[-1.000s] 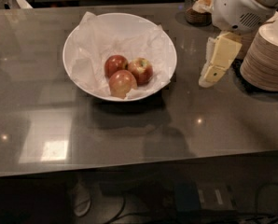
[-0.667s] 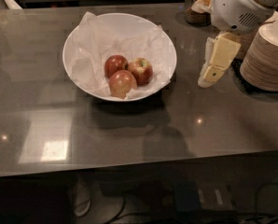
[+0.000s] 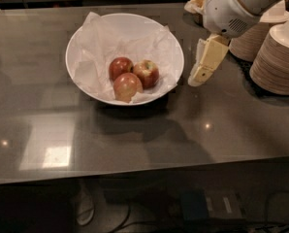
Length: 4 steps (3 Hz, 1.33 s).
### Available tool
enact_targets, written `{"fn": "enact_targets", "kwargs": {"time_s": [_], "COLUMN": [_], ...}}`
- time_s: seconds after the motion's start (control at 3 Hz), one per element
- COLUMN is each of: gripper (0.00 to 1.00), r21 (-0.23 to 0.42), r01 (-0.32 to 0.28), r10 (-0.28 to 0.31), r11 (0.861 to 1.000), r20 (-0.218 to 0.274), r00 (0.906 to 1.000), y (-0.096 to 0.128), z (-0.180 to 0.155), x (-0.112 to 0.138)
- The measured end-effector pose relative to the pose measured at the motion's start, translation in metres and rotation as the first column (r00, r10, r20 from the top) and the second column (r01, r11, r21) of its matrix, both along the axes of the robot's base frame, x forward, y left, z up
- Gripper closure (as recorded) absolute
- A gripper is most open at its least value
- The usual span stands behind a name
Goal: Pick apple from white bowl
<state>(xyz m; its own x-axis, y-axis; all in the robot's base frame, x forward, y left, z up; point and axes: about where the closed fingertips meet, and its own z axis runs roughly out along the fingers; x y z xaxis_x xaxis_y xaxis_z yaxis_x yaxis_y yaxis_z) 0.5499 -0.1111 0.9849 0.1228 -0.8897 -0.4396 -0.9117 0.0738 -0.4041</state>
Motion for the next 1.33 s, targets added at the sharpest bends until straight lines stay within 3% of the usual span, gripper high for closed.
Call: {"fn": "enact_targets", "kwargs": {"time_s": [0.67,1.33], "gripper": [0.0,0.0], "r21": [0.086,0.107], "r01": [-0.037,-0.121], "r10": [0.037,0.123], "r11": [0.996,0.987], "r20": [0.002,-0.018], "r00": [0.9993,0.9922], "y": [0.033,0.066], "z": [-0.029,-0.051], "x": [0.037,0.061]}}
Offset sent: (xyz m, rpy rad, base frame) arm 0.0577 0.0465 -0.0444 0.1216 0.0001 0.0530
